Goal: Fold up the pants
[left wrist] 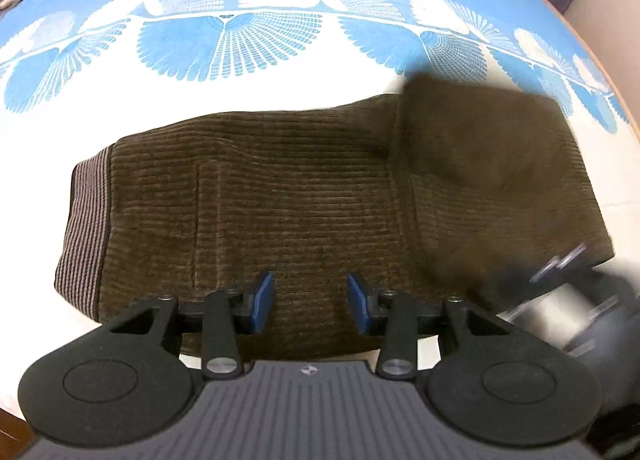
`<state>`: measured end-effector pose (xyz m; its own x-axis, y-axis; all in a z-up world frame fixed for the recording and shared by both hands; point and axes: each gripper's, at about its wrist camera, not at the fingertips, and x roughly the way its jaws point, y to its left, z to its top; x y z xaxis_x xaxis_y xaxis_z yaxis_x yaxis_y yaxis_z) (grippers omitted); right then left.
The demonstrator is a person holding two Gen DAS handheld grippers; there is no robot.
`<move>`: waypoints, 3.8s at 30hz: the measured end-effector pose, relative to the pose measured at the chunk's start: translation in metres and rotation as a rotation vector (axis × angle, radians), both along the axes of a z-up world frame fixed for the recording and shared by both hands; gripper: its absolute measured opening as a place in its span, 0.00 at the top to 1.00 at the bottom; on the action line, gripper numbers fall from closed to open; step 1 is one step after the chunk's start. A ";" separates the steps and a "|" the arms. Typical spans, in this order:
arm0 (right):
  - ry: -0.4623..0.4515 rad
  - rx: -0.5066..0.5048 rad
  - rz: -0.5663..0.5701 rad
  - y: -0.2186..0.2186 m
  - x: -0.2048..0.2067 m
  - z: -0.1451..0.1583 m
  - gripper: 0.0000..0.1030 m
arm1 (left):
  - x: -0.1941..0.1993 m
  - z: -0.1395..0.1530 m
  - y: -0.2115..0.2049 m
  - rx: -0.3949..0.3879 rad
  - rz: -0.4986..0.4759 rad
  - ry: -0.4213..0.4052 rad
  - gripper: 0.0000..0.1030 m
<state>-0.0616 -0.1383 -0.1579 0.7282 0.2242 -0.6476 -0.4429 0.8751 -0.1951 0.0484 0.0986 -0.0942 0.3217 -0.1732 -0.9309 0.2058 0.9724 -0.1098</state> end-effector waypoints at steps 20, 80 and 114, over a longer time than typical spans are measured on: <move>0.057 -0.088 0.090 0.042 0.016 -0.030 0.60 | -0.001 -0.002 0.025 0.002 0.057 0.007 0.56; 0.272 0.670 -0.803 -0.269 -0.015 -0.026 0.54 | 0.105 -0.050 -0.127 -0.002 -0.063 -0.162 0.66; 0.200 0.523 -0.845 -0.236 -0.013 -0.014 0.67 | -0.038 0.006 -0.099 -0.016 -0.101 -0.155 0.63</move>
